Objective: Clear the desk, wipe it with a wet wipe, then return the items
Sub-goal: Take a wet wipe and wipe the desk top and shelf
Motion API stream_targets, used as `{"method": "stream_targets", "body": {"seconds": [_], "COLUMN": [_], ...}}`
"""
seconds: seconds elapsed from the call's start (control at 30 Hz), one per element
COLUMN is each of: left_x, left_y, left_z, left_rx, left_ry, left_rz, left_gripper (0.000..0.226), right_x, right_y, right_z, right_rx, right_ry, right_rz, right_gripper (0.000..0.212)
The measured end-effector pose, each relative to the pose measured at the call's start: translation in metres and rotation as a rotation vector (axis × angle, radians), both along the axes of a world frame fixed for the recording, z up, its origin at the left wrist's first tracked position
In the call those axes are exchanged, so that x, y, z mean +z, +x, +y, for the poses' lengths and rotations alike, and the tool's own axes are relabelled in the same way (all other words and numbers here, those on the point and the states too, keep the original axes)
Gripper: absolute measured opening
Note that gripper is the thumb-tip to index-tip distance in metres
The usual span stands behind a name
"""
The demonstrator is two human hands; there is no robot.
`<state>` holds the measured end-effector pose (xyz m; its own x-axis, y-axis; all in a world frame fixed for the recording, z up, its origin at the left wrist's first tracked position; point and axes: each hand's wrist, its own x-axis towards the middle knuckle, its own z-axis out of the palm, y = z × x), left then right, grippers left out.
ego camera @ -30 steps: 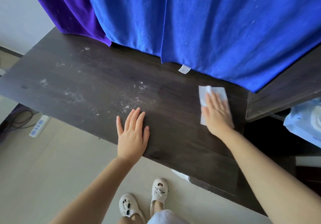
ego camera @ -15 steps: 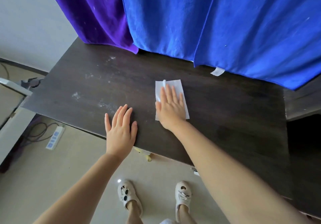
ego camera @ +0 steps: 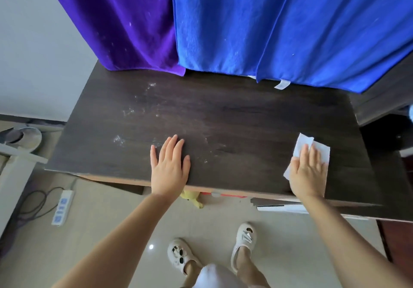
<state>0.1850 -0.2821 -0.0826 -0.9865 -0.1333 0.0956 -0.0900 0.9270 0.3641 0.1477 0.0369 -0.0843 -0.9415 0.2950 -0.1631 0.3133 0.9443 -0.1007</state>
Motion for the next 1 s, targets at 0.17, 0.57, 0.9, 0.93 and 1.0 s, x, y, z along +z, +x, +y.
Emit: {"method": "stream_targets", "body": {"seconds": [0.17,0.57,0.9,0.93,1.0], "left_x": [0.004,0.001,0.005,0.004,0.001], "left_y": [0.001,0.008,0.013,0.015,0.018], "left_z": [-0.007,-0.061,-0.071,-0.076,-0.088], "left_rx": [-0.002,0.043,0.054,0.068,0.101], "left_ry": [0.114,0.041,0.136,0.132,0.117], "left_rz": [0.021,0.03,0.062,0.062,0.069], "left_gripper": [0.058,0.057,0.056,0.056,0.054], "right_x": [-0.004,-0.006,0.003,0.002,0.001], "right_y": [0.025,0.017,0.002,0.007,0.016], "right_z": [-0.112,-0.148,-0.188,-0.217,-0.27], "right_rx": [0.191,0.725,0.292,0.423,0.621], "right_ry": [-0.098,-0.01,-0.045,-0.055,-0.076], "right_rz": [0.084,0.079,-0.006,-0.013,-0.035], "right_gripper": [0.069,0.061,0.059,0.063,0.062]}}
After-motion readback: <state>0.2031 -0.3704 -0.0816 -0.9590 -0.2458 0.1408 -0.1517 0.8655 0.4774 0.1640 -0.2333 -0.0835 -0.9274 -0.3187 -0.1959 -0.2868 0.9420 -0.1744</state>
